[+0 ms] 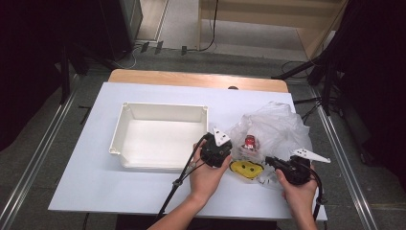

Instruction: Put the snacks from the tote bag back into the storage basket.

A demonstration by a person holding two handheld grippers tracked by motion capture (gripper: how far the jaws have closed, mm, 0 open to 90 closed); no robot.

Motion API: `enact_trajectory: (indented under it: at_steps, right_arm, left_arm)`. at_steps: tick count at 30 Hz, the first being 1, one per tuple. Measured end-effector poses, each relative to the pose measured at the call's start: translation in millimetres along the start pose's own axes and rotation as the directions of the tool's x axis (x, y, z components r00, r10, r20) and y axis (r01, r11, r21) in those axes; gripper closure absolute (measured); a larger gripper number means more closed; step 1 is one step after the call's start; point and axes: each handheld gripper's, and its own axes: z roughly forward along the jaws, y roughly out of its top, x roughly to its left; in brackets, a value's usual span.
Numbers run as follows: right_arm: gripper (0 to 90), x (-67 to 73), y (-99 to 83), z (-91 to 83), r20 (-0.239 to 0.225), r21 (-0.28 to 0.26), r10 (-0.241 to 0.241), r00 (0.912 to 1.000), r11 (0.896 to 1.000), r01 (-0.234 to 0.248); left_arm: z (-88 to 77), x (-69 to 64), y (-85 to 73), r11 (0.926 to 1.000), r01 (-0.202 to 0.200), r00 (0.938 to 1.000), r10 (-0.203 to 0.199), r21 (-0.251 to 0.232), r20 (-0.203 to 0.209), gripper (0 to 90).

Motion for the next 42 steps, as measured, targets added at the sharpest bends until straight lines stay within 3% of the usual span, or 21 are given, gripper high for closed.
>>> enact_trajectory:
  at_steps: [3, 11, 15, 18, 20, 21, 23, 25, 28, 32, 42]
  right_arm:
    - [88.6, 0.0, -1.9, 4.9, 0.005, 0.028, -0.006, 1.0, 1.0, 0.006]
    - [88.4, -2.6, -2.3, 7.6, 0.016, 0.041, -0.007, 0.9999, 0.999, 0.006]
    - [88.4, -10.6, -4.9, 11.2, 0.025, 0.054, -0.001, 0.9997, 0.999, -0.001]
    - [88.2, -16.4, -7.1, 14.7, 0.057, 0.087, -0.009, 0.9984, 0.996, 0.004]
    - [88.0, -19.5, -7.5, 15.9, 0.066, 0.1, 0.013, 0.9977, 0.995, -0.019]
    - [87.6, -19.5, -7.1, 15.7, 0.077, 0.094, 0.03, 0.9966, 0.995, -0.037]
    - [85.0, -19.3, -7.2, 15.0, 0.082, 0.089, 0.02, 0.9965, 0.996, -0.028]
    - [72.9, -18.5, -7.3, 10.8, 0.038, 0.061, -0.014, 0.9992, 0.998, 0.011]
    - [62.5, -10.4, -2.1, 0.5, 0.016, -0.005, -0.019, 0.9997, 1.0, 0.019]
    - [54.2, 0.4, 8.0, -13.3, 0.035, -0.058, -0.044, 0.9984, 0.997, 0.046]
    - [43.5, 17.0, 35.4, -49.6, 0.035, -0.154, -0.069, 0.997, 0.985, 0.074]
  left_arm:
    - [-1.3, -11.0, -4.9, 0.9981, -0.061, 0.9972, 0.061, 0.004, -0.043, 90.0]
    - [8.6, -14.4, -28.7, 0.9994, -0.016, 0.9998, 0.017, 0.032, -0.009, 90.0]
    - [10.6, -15.9, -37.4, 0.9994, -0.021, 0.9996, 0.021, 0.029, -0.021, 90.0]
    - [12.6, -18.3, -41.0, 0.9987, -0.041, 0.9985, 0.042, 0.031, -0.036, 90.0]
    - [14.7, -18.4, -41.8, 0.9981, -0.046, 0.9983, 0.048, 0.042, -0.035, 90.0]
    - [15.4, -17.7, -41.8, 0.9979, -0.037, 0.9988, 0.038, 0.053, -0.029, 90.0]
    - [14.9, -14.6, -42.2, 0.9985, -0.016, 0.9998, 0.017, 0.052, -0.014, 90.0]
    - [14.1, -13.8, -42.6, 0.9991, -0.013, 0.9999, 0.013, 0.039, -0.009, 90.0]
    - [11.5, -13.8, -43.8, 0.9998, -0.01, 0.9999, 0.011, 0.019, -0.008, 87.2]
    - [9.7, -13.1, -44.8, 1.0, 0.0, 1.0, 0.0, 0.009, -0.009, 89.2]
    - [9.0, -11.3, -45.1, 0.9999, 0.011, 0.9999, -0.011, -0.001, 0.004, 90.0]
